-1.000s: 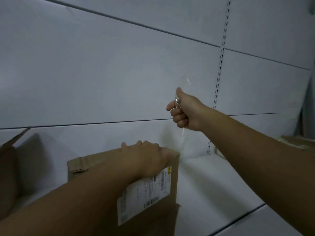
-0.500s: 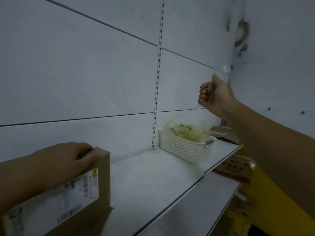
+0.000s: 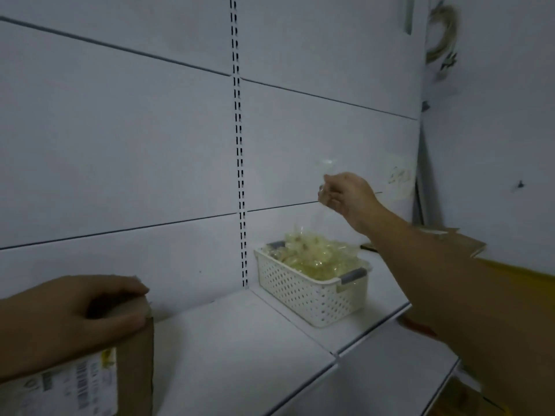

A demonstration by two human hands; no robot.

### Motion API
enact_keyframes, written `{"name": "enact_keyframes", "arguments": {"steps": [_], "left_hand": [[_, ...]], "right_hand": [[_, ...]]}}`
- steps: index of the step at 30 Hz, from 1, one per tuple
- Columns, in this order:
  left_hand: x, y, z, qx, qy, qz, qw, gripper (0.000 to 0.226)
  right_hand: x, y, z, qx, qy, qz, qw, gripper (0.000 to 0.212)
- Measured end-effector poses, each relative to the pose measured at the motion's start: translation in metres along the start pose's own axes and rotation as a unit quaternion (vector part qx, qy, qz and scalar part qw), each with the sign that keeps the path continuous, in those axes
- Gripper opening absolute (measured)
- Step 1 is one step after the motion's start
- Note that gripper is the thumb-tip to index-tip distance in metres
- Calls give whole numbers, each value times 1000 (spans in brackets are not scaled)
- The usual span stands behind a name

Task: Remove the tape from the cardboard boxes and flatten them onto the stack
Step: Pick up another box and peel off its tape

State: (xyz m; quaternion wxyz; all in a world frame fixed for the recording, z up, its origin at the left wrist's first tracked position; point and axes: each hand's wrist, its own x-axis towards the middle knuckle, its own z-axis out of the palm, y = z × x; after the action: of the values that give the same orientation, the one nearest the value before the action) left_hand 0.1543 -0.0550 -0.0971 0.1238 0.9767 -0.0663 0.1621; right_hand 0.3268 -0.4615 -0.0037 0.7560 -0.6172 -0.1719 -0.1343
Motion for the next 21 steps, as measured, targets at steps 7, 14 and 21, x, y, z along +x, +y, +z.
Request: {"name": "enact_keyframes", "arguments": {"steps": [7,14,21], "left_hand": [[28,96,-17,-78,-45,6,996,78],[57,150,6,-131,-97,56,985,70],[55,142,8,-138,-108,86,981,71]], "right_hand": [[1,78,-22,-443,-100,39,890,16],[-21,73,-10,-689,-120,-179,692,26],[-32,46,-14,-644,-255,9,721,27]]}}
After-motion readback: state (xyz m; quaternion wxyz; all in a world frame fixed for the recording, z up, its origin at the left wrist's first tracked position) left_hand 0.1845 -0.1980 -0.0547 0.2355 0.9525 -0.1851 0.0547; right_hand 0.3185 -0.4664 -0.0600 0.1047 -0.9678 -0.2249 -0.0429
